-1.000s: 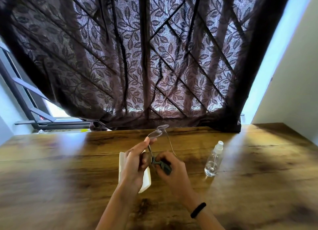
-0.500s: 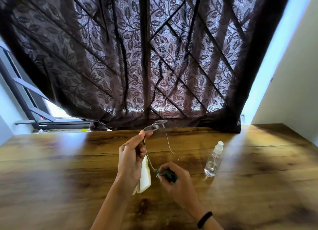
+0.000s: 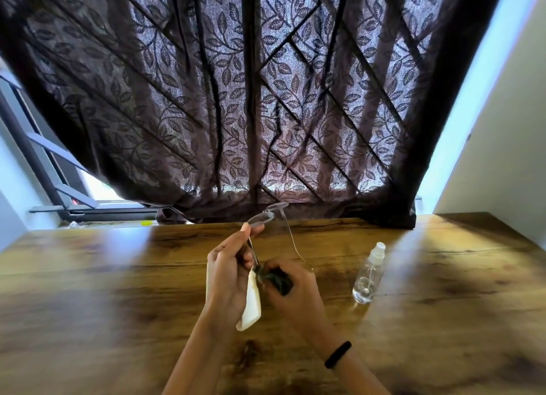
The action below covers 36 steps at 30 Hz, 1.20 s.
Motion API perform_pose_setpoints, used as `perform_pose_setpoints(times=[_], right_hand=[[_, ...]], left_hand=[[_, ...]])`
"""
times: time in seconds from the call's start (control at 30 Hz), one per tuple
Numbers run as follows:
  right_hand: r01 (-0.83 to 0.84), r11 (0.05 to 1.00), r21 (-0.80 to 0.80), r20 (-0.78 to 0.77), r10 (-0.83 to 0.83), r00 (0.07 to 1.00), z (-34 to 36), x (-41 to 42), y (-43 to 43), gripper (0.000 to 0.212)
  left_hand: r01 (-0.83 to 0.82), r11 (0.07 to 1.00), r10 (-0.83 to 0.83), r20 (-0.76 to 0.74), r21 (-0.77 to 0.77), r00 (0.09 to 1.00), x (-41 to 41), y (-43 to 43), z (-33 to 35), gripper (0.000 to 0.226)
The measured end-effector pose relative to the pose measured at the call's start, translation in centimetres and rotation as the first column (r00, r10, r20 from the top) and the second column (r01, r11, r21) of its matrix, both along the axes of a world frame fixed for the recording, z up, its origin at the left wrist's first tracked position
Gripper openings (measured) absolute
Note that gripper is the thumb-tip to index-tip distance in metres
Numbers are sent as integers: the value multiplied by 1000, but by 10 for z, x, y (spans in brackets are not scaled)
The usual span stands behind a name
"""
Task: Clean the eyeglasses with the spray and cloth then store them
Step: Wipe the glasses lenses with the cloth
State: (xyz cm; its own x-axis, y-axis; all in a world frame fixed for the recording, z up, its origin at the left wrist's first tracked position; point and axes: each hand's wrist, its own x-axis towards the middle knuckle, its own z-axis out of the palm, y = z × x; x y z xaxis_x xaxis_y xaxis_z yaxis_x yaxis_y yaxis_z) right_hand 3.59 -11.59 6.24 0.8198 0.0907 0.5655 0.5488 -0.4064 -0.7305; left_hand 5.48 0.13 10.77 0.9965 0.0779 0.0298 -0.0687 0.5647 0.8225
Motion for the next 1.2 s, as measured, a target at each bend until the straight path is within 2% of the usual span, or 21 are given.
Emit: perform_pose_setpoints(times=[0.1,0.33,0.6,0.77,0.93,1.03,1.1,1.17,1.2], right_hand=[[20,990,-142,-6,-21,1000,-17,-6,-11,20],[105,958,-266,0,-109,994,-36,-11,-39,29],[231,937,-260,-149,-276,950,-36,-10,-76,21],[308,864,-397,-204,-411,889,-40,-14,-93,21],[192,827,-528,-254,-369,894,-48,-21,-98,27],[226,868,-442,-281,-373,884,-43,-19,-92,25],[256,927,-273,-345,-342,874,-33,-16,-87,20],[269,962,38,-452,-224,864,-18,-11,-83,16],[276,929,246,-504,-121,855,-11,-9,-82,17]], left_hand=[[-6,999,6,1,-52,1000,3,4,1,16],[10,1000,-10,9,0,1000,1,3,-7,23],[20,996,-28,89,92,996,-2,9,-7,24],[53,958,-114,206,283,972,-1,17,-11,29],[-33,869,-122,279,493,952,3,22,-15,23],[-84,785,-128,293,614,948,8,26,-20,18],[-94,730,-152,294,677,944,10,29,-23,22],[-91,679,-203,305,728,931,11,32,-25,24],[-92,652,-232,314,752,921,10,33,-25,27]])
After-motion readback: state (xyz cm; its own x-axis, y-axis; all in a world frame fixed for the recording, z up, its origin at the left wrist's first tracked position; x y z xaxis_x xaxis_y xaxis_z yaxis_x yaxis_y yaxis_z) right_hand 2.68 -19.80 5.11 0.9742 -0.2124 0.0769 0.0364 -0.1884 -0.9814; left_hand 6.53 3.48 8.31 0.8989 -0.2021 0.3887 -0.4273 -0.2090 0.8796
